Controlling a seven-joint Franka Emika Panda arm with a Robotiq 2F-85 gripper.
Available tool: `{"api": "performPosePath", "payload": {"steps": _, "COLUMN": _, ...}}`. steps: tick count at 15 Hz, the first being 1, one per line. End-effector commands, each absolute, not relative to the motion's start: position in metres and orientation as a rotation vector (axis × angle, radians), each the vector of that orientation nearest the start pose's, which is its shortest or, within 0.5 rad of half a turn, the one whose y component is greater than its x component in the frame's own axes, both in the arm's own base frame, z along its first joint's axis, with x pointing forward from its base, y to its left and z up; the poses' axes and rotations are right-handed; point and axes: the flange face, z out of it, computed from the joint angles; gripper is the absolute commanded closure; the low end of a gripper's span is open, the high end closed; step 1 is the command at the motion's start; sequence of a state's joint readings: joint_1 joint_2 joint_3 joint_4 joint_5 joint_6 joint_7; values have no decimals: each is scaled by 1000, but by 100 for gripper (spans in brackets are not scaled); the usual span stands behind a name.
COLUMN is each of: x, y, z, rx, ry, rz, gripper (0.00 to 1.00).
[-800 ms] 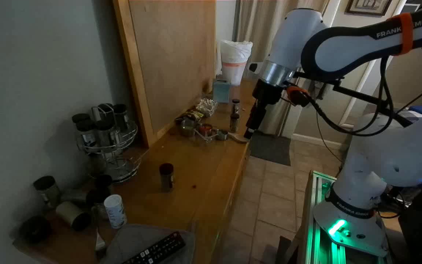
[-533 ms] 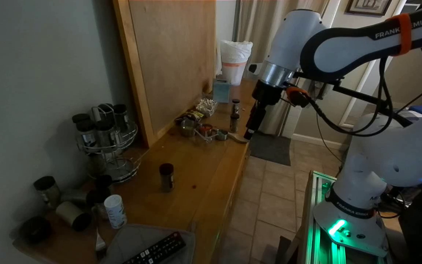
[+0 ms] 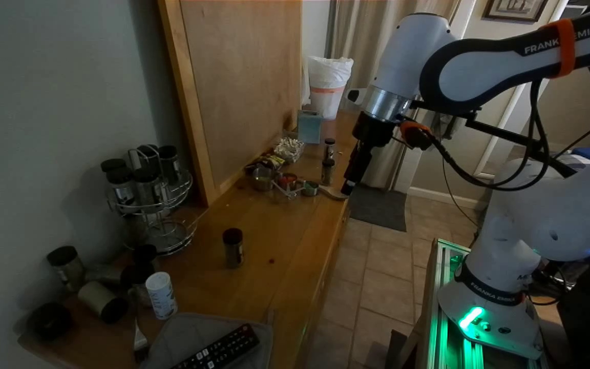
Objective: Move the spice container in front of the spice rack to the bottom level of the rack
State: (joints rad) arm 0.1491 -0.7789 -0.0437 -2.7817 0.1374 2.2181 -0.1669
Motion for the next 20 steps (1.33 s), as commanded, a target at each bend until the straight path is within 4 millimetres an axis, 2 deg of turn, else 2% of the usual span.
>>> {"api": "performPosePath", "payload": {"steps": 1, "x": 332, "y": 47, "z": 449, "rx": -2984, "ry": -383, "rz": -318, "gripper": 0}}
{"api": "performPosePath", "payload": {"steps": 5, "x": 352, "y": 91, "z": 460, "rx": -3011, "ry": -677, "rz": -312, "gripper": 0}}
{"api": "performPosePath", "payload": {"steps": 8, "x": 369, "y": 122, "z": 457, "rx": -3025, "ry": -869, "rz": -307, "gripper": 0}}
{"api": "performPosePath", "payload": {"steps": 11, "x": 386, "y": 138, "z": 449, "rx": -2979, "ry": -1015, "rz": -386, "gripper": 0}}
{"api": "performPosePath", "payload": {"steps": 13, "x": 398, "y": 144, "z": 439, "rx": -2930, "ry": -1045, "rz": -475, "gripper": 0}}
{"api": "performPosePath", "payload": {"steps": 15, "x": 406, "y": 155, "z": 418, "rx": -2860, "ry": -1138, "rz": -469, "gripper": 0}}
{"api": "performPosePath", "payload": {"steps": 17, "x": 409, "y": 165, "z": 401, "rx": -2763, "ry": -1280, "rz": -430, "gripper": 0}}
{"api": "performPosePath", "payload": {"steps": 18, "x": 397, "y": 157, "z": 413, "rx": -2846, "ry": -1185, "rz": -443, "gripper": 0}}
{"api": "performPosePath", "payload": {"steps": 20, "x": 401, "y": 163, "z": 399, "rx": -2801, "ry": -1250, "rz": -413, "gripper": 0}}
